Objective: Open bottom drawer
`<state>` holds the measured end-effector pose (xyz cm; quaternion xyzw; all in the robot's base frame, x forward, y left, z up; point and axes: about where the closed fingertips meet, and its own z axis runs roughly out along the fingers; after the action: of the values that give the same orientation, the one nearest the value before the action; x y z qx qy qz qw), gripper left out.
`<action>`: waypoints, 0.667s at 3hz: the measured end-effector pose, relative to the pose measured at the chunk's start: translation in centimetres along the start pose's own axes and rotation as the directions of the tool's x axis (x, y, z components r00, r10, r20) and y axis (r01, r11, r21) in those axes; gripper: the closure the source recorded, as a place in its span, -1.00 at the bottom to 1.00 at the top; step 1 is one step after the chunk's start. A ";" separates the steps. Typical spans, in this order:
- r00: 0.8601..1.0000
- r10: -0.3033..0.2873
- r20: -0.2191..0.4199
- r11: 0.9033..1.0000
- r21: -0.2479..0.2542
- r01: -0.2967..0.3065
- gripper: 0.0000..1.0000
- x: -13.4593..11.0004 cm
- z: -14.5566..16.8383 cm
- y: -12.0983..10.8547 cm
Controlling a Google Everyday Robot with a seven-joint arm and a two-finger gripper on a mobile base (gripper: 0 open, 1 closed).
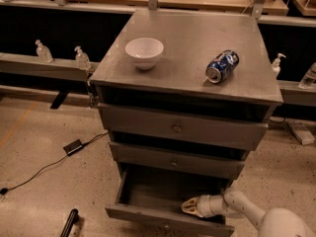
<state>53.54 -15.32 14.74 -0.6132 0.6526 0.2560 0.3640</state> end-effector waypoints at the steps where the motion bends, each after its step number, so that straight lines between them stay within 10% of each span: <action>1: 0.999 0.043 -0.004 0.999 0.004 -0.043 1.00 0.1 -1.1 2.6; 2: 0.999 0.048 -0.002 0.999 0.007 -0.048 1.00 0.0 -1.3 2.9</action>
Offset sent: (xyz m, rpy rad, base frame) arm -0.0759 -0.0273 0.0188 0.0317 0.0540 -0.1129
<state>50.50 -16.04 15.19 -0.5965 0.6684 0.2616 0.3591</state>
